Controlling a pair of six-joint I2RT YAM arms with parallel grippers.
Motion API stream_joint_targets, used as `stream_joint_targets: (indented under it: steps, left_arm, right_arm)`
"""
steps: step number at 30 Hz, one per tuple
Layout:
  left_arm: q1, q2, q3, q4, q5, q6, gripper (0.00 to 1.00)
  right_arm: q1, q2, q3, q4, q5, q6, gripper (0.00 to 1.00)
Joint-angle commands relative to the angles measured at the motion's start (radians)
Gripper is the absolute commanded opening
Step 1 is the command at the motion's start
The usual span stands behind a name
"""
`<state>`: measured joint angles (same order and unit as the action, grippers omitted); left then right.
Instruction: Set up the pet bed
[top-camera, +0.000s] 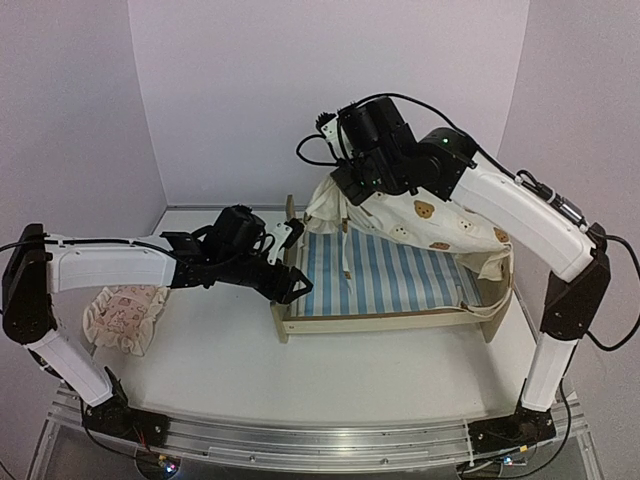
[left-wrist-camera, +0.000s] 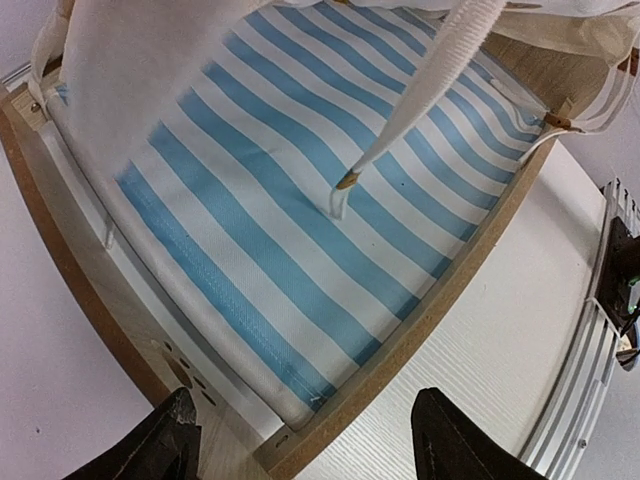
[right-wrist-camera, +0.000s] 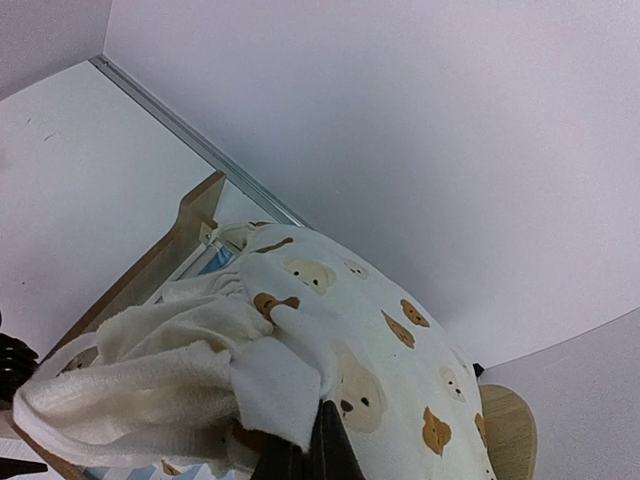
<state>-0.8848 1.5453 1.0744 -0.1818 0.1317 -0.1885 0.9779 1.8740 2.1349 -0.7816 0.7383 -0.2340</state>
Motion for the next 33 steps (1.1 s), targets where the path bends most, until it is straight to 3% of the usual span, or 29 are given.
stream_joint_targets:
  steps: [1, 8, 15, 21, 27, 30, 33]
  left_arm:
    - [-0.002, 0.002, 0.051, 0.077, 0.028, 0.017, 0.7]
    - [-0.004, -0.052, 0.022, 0.068, 0.018, 0.019, 0.64]
    - [-0.005, -0.134, -0.025, 0.047, 0.008, 0.03, 0.64]
    - [-0.014, -0.1, -0.022, 0.103, 0.076, 0.047, 0.68]
    - [-0.014, -0.052, 0.014, 0.156, 0.047, 0.059, 0.69]
    - [-0.014, -0.026, 0.033, 0.177, 0.061, 0.064, 0.64]
    - [-0.014, 0.004, 0.057, 0.218, 0.094, 0.065, 0.51]
  right_arm:
    - [0.006, -0.07, -0.026, 0.069, 0.028, 0.023, 0.0]
    - [0.006, -0.111, -0.086, 0.07, -0.01, 0.052, 0.0]
    - [0.005, -0.171, -0.14, 0.07, -0.069, 0.084, 0.0]
    - [0.005, -0.192, -0.164, 0.07, -0.091, 0.101, 0.0]
    - [0.007, -0.206, -0.171, 0.07, -0.105, 0.107, 0.0]
    - [0.007, -0.213, -0.179, 0.07, -0.112, 0.112, 0.0]
    - [0.006, -0.217, -0.183, 0.07, -0.117, 0.117, 0.0]
